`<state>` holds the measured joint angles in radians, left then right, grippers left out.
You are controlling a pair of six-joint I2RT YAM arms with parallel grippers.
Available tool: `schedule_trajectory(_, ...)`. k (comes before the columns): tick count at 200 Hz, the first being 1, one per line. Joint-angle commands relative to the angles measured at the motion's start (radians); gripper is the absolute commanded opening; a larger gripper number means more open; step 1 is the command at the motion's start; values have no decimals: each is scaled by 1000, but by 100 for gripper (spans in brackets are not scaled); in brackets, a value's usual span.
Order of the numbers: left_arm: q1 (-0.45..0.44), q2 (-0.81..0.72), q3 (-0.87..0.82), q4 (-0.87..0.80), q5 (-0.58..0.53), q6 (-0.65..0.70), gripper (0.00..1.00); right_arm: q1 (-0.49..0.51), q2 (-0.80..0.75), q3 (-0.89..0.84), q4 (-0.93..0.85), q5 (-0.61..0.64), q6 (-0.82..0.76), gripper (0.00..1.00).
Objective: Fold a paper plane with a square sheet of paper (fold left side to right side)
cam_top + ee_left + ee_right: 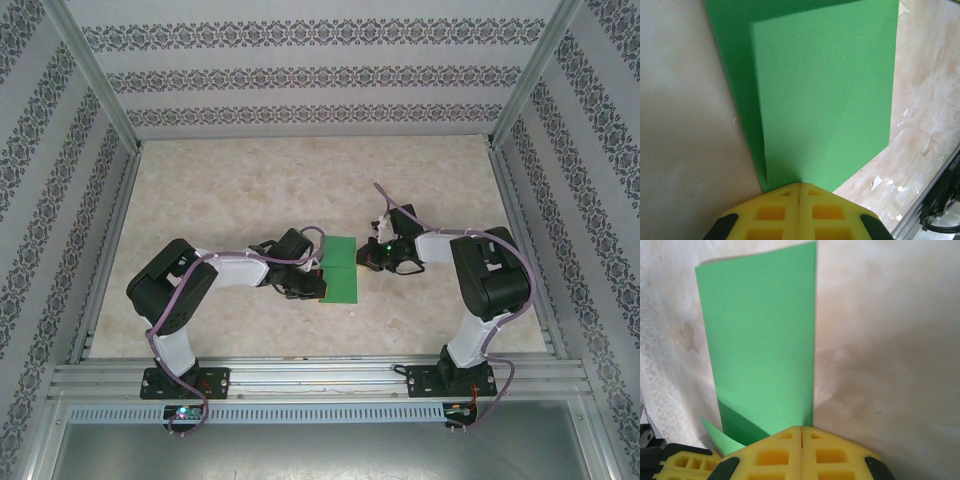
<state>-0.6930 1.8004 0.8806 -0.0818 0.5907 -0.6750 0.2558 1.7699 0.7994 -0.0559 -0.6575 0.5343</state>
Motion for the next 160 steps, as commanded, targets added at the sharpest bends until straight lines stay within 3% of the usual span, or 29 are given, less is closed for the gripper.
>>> schedule_trajectory(1, -14, 59, -54, -133, -96, -4, 1, -26, -37, 17, -37, 83, -34, 0)
schedule_trajectory(63, -14, 67, -39, -119, -89, -8, 1, 33, -182, -78, 37, -21, 61, 0)
schedule_trajectory(100, -14, 70, -31, -118, -89, -8, 1, 128, -132, -64, 75, -9, 102, 0)
schedule_trajectory(160, -14, 70, -26, -115, -81, -8, 2, 145, -39, -57, 74, 28, 95, 0)
